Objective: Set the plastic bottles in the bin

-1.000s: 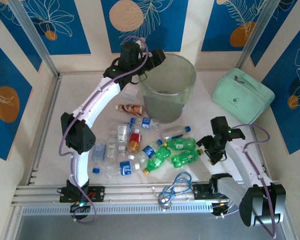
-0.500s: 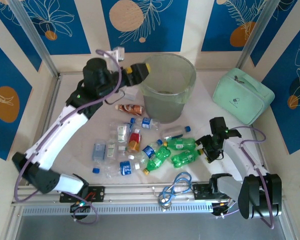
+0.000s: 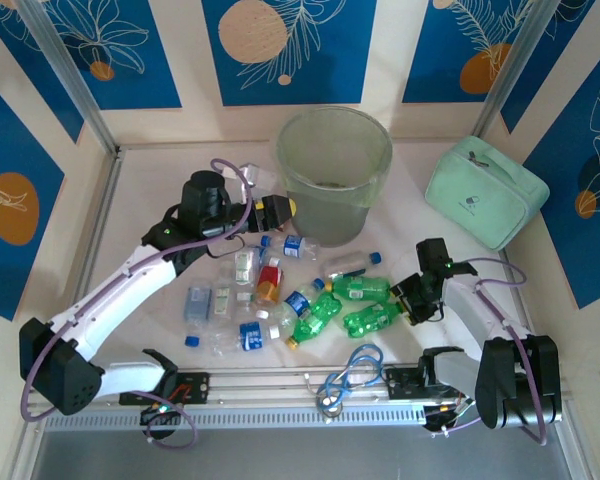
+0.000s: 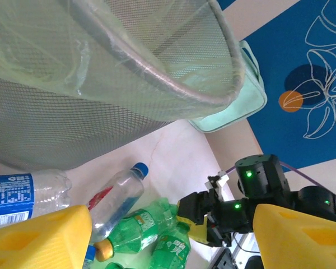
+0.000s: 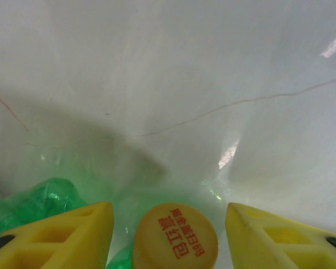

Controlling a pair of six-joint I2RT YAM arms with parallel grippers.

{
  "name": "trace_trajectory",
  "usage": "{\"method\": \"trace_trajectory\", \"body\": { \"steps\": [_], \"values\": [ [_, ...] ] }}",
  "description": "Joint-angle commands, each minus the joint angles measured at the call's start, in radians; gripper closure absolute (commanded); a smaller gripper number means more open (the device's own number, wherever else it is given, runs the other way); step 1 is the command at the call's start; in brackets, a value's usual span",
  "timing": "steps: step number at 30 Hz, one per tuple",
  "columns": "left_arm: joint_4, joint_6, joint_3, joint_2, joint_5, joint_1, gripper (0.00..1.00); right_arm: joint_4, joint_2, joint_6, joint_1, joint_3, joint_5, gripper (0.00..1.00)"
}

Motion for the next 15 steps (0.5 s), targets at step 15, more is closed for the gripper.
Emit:
{"method": "trace_trajectory", "body": {
  "steps": [15],
  "values": [
    [0.021, 0.022, 0.025, -0.001, 0.025, -0.013, 0.21, -0.158, -0.204, -0.039, -0.012, 0.091, 0.059, 0.65]
  ]
}}
